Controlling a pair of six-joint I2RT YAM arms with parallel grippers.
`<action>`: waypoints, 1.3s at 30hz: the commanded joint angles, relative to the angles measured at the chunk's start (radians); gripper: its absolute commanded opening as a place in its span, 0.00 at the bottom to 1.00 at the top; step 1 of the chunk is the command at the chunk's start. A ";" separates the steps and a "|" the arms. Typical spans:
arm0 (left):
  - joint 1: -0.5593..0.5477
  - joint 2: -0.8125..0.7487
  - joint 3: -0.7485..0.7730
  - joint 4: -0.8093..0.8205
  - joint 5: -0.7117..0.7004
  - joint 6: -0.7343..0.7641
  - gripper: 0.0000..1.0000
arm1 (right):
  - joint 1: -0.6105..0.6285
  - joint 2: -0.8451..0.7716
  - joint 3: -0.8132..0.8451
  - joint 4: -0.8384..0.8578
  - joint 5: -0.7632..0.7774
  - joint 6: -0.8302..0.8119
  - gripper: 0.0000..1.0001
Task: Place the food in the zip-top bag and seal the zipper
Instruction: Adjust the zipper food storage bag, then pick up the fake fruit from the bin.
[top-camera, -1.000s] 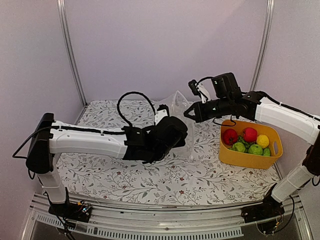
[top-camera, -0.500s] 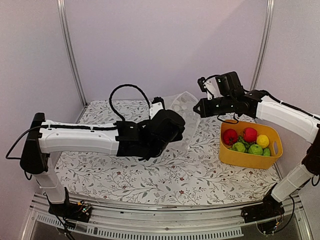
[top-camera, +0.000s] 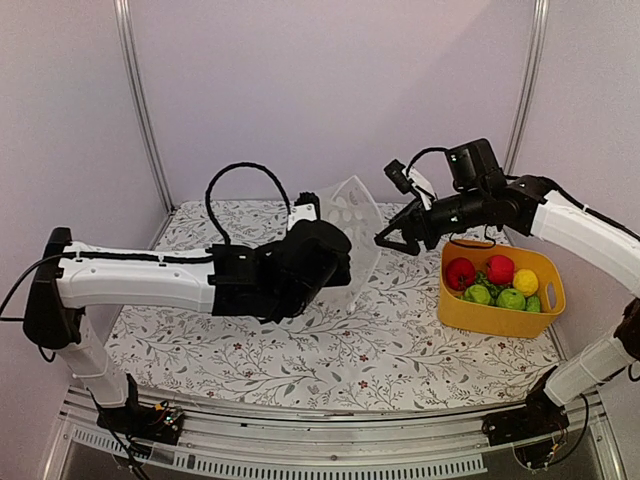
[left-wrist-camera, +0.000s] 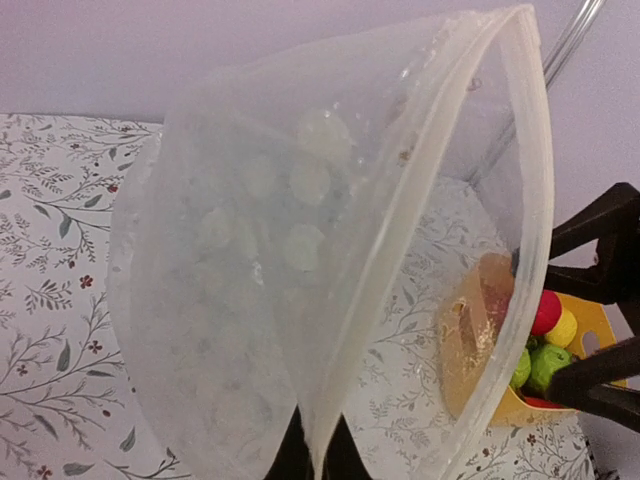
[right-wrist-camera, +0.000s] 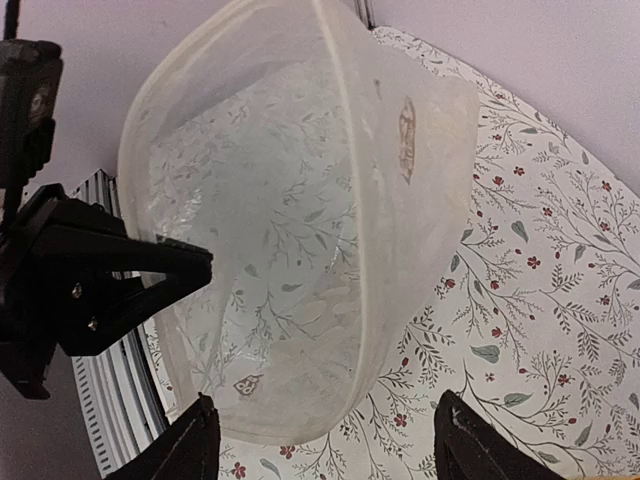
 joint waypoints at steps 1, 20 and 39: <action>0.020 -0.064 -0.026 -0.058 0.052 0.048 0.00 | -0.006 -0.116 0.009 -0.166 -0.129 -0.258 0.77; 0.071 -0.149 -0.052 -0.188 0.253 0.286 0.00 | -0.427 -0.041 0.075 -0.580 0.009 -0.465 0.94; 0.069 -0.122 -0.055 -0.228 0.363 0.224 0.00 | -0.752 0.125 -0.106 -0.211 0.337 -0.187 0.81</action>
